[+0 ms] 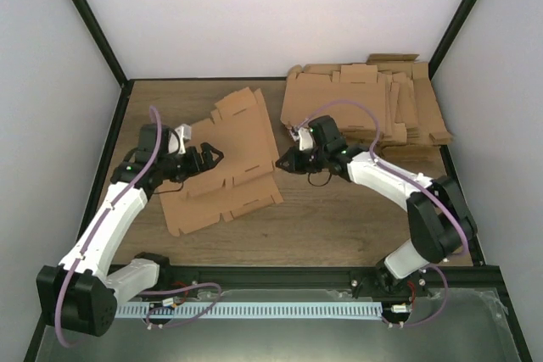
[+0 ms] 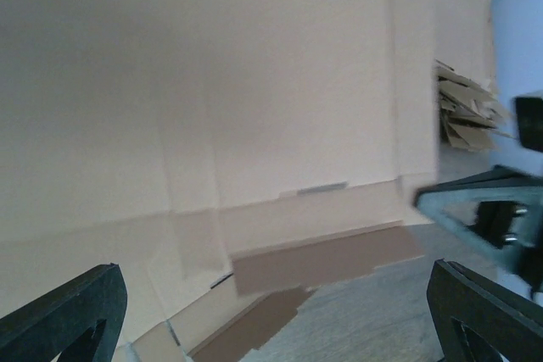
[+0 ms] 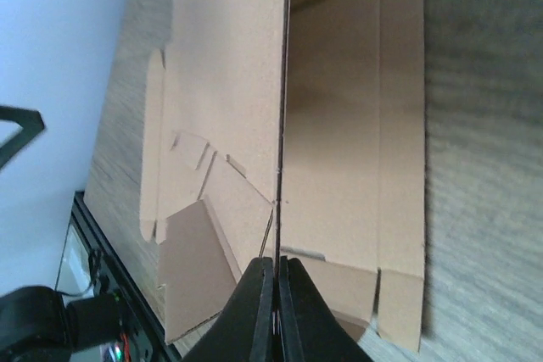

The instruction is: Fold the paper box

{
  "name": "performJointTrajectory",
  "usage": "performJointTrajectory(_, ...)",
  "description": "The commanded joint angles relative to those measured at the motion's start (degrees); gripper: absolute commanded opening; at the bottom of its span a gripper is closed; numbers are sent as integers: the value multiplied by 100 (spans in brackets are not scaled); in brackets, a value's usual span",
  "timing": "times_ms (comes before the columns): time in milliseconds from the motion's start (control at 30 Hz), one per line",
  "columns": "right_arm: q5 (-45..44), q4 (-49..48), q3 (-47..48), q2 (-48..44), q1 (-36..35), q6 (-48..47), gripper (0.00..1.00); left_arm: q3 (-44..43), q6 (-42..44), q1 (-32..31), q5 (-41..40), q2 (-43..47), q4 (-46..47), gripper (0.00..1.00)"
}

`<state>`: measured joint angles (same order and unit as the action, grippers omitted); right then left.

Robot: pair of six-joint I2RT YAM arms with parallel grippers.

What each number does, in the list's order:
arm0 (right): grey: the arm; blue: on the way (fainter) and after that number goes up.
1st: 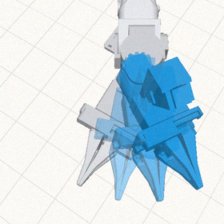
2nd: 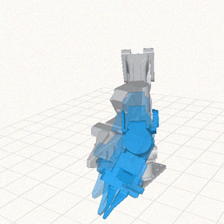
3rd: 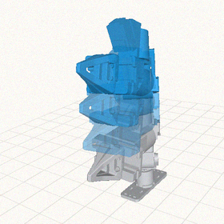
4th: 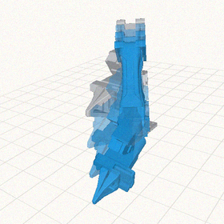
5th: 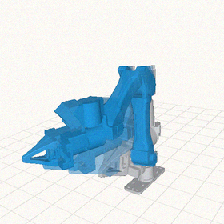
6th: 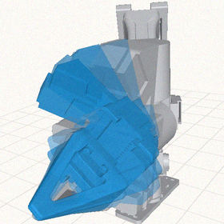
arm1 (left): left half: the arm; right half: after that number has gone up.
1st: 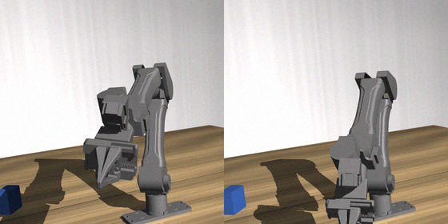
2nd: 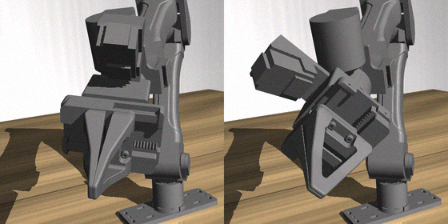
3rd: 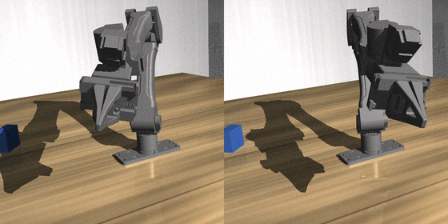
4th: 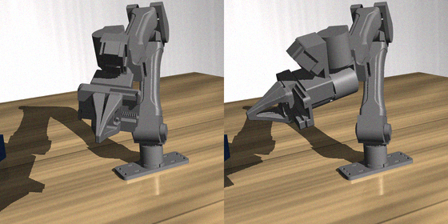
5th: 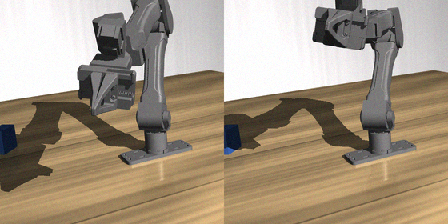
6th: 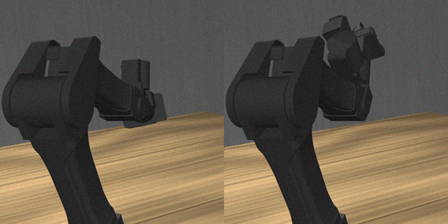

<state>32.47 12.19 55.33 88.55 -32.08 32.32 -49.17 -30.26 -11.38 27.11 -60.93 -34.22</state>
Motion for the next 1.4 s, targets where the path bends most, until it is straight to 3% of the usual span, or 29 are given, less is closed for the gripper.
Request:
performJointTrajectory(0, -706, 230, 683, -447, 73, -115, 1, -440, 338, -14, -537, 43, -668, 100)
performJointTrajectory(133, -884, 738, 1345, -400, 637, -372, 1, -600, 309, -13, -636, 72, -626, 100)
performJointTrajectory(300, -130, 956, 2110, -76, 2268, -507, 1, -555, 260, -14, -533, -11, -513, 100)
performJointTrajectory(533, 539, 1670, 3271, 1132, 4058, -916, 1, -429, 259, -9, -386, -225, -475, 100)
performJointTrajectory(733, 1384, 2086, 3824, 2353, 5029, -1218, 8, -239, 215, -9, -303, -286, -340, 100)
performJointTrajectory(867, 1019, 2804, 4440, 2842, 5125, -1613, 16, -222, 247, -14, -336, -377, -387, 100)
performJointTrajectory(900, 783, 2814, 4419, 2798, 5127, -1632, 23, -231, 267, -12, -395, -391, -428, 100)
performJointTrajectory(967, 230, 2746, 4273, 2569, 5131, -1601, 55, -211, 294, -14, -574, -394, -504, 100)
performJointTrajectory(1033, -93, 2480, 3976, 2165, 5088, -1549, 70, -144, 280, -11, -743, -394, -529, 100)
performJointTrajectory(1200, -9, 1961, 3437, 1262, 4499, -1618, 72, 224, 154, -14, -798, -467, -306, 100)
performJointTrajectory(1367, 304, 1638, 2695, 737, 3350, -1447, 71, 428, 101, -14, -950, -683, -307, 100)
